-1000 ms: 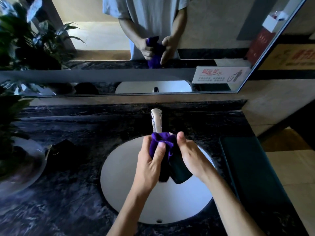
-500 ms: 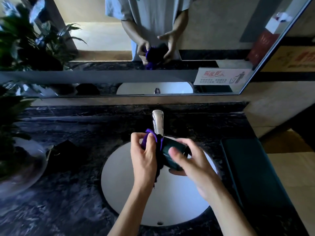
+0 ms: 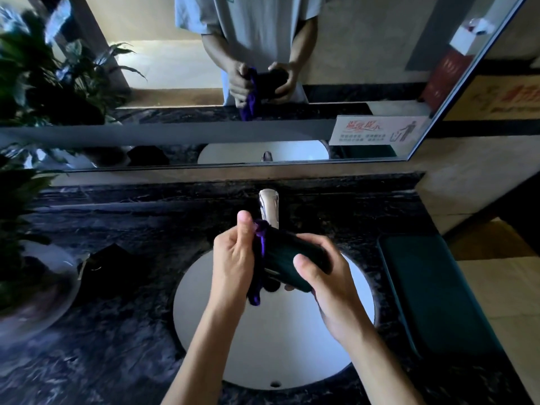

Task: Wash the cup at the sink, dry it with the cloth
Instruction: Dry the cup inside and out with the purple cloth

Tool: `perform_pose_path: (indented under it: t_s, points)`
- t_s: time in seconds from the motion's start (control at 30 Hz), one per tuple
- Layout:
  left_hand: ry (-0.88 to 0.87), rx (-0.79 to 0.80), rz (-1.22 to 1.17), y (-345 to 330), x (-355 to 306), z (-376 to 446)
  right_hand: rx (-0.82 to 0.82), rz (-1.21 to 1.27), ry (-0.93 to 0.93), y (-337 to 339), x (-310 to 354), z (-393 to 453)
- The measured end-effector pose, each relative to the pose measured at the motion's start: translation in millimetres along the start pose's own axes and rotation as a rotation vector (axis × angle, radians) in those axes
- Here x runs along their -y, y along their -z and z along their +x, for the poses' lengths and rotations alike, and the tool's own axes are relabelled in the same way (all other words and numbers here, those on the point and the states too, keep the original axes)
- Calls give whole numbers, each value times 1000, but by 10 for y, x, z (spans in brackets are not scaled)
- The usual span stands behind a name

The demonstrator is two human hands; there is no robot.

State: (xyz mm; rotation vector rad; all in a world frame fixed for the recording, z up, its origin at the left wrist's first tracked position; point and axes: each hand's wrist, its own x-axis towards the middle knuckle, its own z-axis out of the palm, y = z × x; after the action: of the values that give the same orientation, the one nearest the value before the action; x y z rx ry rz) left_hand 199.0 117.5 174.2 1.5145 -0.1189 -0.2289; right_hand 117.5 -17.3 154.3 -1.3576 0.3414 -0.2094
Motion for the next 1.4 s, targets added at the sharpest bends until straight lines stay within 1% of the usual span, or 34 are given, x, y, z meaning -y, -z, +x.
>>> perform_pose_path:
  t_s: [0.07,0.1,0.17,0.2,0.27,0.33,0.37,0.4,0.47,0.53,0.6,0.63,0.67,0.73,0.77,0.87,0.9,0.97,1.0,1.07,1.13,1.2,1.27,1.33,1.4]
  points:
    - [-51,163,58,19,-38,-93,-42,118,-32,-13,14,17]
    - [-113,235,100,38,-39,-120,-54,172,-51,-7,23,26]
    - [-260,312,234,67,-30,-136,-69,228,-96,4,51,49]
    - [-300,314,302,49,-22,-149,-76,232,-121,6,59,57]
    - [-261,259,393,-10,2,-205,-91,220,-156,12,65,68]
    - [-197,188,320,-68,7,-277,-89,173,-171,14,64,78]
    - [-199,173,264,-84,7,-300,-76,155,-188,9,59,77]
    - [-239,175,250,-95,3,-307,-55,153,-217,2,57,70]
    - [-334,241,358,-84,-3,-273,-6,170,-297,-1,38,45]
    - [-340,372,507,-59,-16,-224,23,154,-392,35,18,27]
    - [-304,512,503,-21,18,-196,27,142,-463,92,-1,19]
    - [-298,539,475,-17,44,-196,16,144,-477,120,-10,21]
    - [-281,533,457,-24,56,-200,-7,154,-480,138,-15,23]
    - [-199,457,461,-83,55,-225,-63,184,-474,153,-16,35]
    - [-214,400,504,-124,70,-242,-80,198,-472,151,-16,52]
    - [-514,200,668,-217,105,-278,-92,222,-468,135,-14,93]
    - [-562,155,669,-218,146,-282,-90,224,-464,133,-19,101]
    - [-531,106,596,-184,167,-285,-83,229,-463,125,-22,92]
    - [-495,99,551,-152,163,-286,-77,240,-465,116,-23,83]
    - [-479,92,556,-88,168,-302,-65,266,-474,94,-16,66]
    - [-537,108,624,-85,153,-332,-40,284,-472,63,0,53]
    - [-598,134,685,-125,129,-337,34,283,-442,27,12,59]
    - [-619,161,736,-143,89,-299,49,261,-455,-3,32,66]
    - [-558,242,718,-125,51,-226,9,201,-489,9,74,83]
    - [-419,296,530,-81,61,-197,15,76,-458,32,139,97]
